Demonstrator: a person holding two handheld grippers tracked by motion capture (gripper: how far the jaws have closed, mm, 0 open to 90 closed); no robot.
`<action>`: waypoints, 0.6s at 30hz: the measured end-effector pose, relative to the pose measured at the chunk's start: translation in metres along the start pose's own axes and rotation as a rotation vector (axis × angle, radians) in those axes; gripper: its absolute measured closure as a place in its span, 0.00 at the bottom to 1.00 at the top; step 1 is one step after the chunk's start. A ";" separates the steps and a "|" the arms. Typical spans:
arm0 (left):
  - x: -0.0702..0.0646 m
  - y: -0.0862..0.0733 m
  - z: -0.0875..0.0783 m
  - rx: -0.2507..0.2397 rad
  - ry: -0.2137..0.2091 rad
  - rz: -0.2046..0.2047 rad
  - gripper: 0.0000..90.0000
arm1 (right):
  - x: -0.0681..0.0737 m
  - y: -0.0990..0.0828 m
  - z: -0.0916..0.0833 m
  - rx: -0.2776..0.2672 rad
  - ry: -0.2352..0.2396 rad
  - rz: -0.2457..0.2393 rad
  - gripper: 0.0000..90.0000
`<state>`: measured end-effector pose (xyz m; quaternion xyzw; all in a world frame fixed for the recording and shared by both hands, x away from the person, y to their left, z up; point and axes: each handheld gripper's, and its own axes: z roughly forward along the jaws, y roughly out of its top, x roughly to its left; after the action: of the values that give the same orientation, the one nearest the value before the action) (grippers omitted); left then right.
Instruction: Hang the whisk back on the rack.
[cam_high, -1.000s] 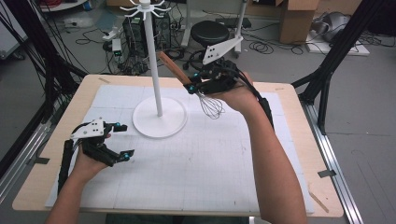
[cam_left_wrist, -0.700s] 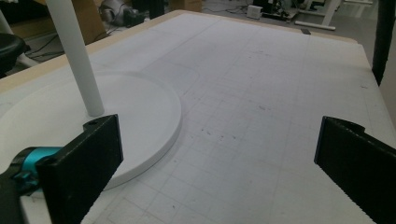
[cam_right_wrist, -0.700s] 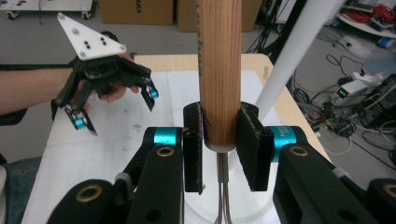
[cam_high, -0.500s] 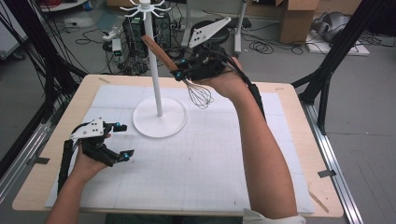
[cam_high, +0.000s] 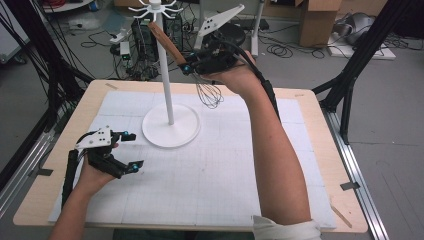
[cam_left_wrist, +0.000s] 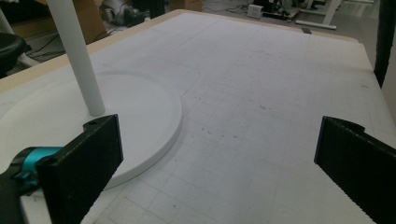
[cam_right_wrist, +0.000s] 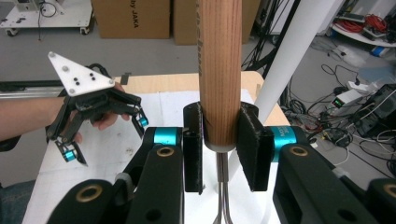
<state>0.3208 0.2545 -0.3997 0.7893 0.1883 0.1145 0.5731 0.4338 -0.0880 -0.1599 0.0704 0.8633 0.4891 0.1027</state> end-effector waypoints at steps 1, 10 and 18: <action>0.000 0.000 0.000 0.000 0.000 0.000 0.02 | -0.001 0.001 0.000 0.002 -0.002 -0.001 0.81; 0.001 0.000 0.000 0.004 0.002 0.003 0.02 | -0.008 0.006 0.008 -0.002 -0.001 0.019 0.81; 0.001 -0.001 0.000 0.003 0.001 -0.001 0.02 | -0.014 0.003 0.011 -0.009 -0.008 0.050 0.82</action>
<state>0.3214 0.2549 -0.4003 0.7900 0.1889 0.1142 0.5720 0.4503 -0.0806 -0.1613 0.0932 0.8586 0.4953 0.0942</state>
